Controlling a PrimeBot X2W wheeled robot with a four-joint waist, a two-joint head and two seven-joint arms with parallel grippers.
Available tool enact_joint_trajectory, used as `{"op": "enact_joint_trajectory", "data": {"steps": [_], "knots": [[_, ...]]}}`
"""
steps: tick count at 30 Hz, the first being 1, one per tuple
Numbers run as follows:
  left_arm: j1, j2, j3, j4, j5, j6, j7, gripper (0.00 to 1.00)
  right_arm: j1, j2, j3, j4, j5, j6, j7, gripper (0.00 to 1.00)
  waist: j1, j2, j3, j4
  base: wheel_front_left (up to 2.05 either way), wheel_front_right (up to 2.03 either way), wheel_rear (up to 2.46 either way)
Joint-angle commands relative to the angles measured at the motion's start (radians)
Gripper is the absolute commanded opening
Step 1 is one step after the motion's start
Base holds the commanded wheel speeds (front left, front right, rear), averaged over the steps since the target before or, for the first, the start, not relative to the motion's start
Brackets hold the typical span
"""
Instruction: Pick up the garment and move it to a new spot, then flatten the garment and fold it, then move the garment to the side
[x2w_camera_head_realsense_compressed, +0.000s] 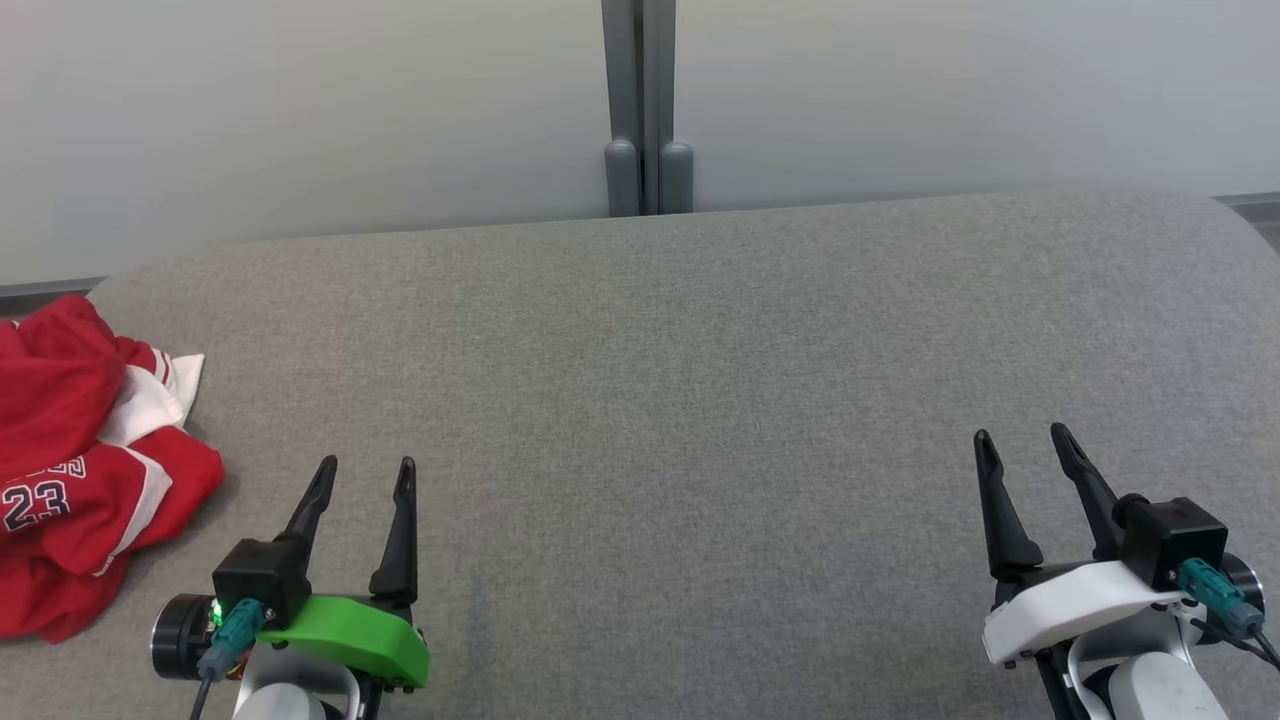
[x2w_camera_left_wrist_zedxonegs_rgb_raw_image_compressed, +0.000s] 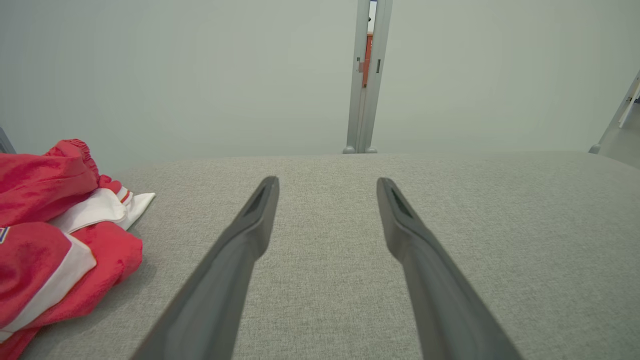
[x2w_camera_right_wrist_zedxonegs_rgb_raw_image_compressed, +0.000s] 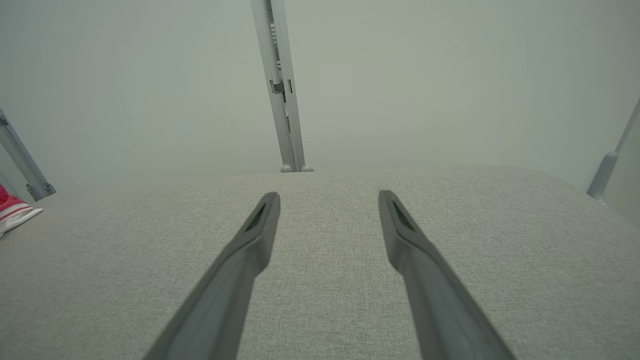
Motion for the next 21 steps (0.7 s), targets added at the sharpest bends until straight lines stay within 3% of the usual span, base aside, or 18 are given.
{"op": "enact_joint_trajectory", "data": {"steps": [1, 9, 21], "knots": [[-0.007, 0.001, 0.008, 0.003, 0.002, -0.003, -0.001, 1.00, -0.007, 0.000, -0.002, -0.001, 0.000, 0.000, -0.006, 1.00, -0.0001, 0.0000, 0.001, 0.002, 0.00, 0.00, 0.00], [-0.022, -0.007, 0.026, 0.002, 0.002, 0.003, -0.001, 1.00, -0.003, -0.002, 0.003, -0.025, 0.011, 0.000, -0.002, 1.00, -0.0001, 0.0000, 0.009, 0.051, 0.00, 0.00, 0.00], [-0.042, -0.016, 0.059, -0.020, 0.008, 0.013, 0.000, 1.00, -0.019, -0.003, 0.050, -0.122, 0.019, 0.000, 0.025, 1.00, -0.0001, 0.0000, 0.041, 0.279, 0.00, 0.00, 0.00]]}}
